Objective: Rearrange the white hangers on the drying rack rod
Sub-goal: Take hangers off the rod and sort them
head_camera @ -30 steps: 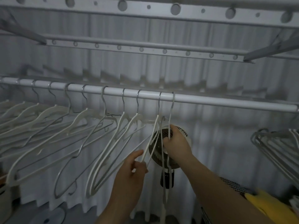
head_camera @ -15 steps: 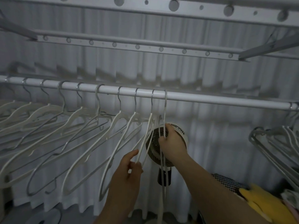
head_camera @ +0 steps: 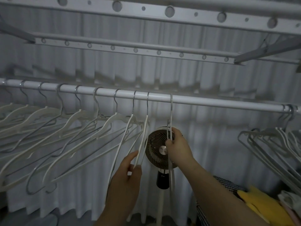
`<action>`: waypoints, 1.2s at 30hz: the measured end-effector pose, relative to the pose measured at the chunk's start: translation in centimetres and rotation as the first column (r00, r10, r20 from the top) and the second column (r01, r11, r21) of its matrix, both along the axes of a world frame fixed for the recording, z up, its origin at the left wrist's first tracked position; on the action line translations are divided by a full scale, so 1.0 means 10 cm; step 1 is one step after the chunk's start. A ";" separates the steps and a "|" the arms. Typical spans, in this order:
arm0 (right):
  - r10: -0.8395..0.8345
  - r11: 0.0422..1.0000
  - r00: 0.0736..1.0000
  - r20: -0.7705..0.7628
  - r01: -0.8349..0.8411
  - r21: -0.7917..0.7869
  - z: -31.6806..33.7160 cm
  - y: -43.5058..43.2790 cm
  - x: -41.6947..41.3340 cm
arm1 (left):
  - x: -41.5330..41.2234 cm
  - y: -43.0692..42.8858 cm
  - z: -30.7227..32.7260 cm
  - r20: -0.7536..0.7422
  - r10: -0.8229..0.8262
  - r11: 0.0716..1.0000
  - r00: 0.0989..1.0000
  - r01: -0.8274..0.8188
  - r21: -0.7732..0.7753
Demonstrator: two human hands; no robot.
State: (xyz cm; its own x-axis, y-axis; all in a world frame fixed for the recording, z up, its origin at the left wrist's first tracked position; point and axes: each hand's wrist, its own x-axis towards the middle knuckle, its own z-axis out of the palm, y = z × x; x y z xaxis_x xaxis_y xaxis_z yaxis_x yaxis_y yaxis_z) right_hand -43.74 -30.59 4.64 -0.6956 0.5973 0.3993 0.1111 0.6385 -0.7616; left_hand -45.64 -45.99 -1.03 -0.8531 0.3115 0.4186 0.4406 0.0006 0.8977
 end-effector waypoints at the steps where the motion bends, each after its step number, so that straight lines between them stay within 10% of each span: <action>1: -0.005 1.000 1.000 -0.004 0.005 -0.001 0.00 0.01 0.01 | 0.00 0.00 0.00 -0.009 0.008 1.000 1.000 -0.008 -0.007; 28: -0.047 0.999 0.999 -0.009 0.047 -0.011 0.00 0.18 0.05 | 0.15 0.12 0.09 -0.047 -0.117 0.993 0.992 0.116 -0.032; 32: -0.022 0.999 1.000 -0.014 0.021 -0.036 0.01 0.17 0.04 | 0.21 -0.06 0.15 -0.314 0.075 0.980 0.946 -0.129 -0.154; 36: -0.002 1.000 1.000 -0.021 0.002 -0.025 -0.01 0.18 0.03 | 0.19 -0.38 0.32 -0.669 0.298 0.913 0.681 -0.408 -0.008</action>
State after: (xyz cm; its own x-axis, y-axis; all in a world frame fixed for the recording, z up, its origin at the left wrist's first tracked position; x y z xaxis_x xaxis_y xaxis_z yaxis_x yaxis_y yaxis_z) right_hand -43.41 -28.83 4.59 -0.6862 0.6086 0.3984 0.0964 0.6190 -0.7795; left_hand -43.74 -49.80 2.18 -0.4527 0.1467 0.8795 0.8462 0.3815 0.3720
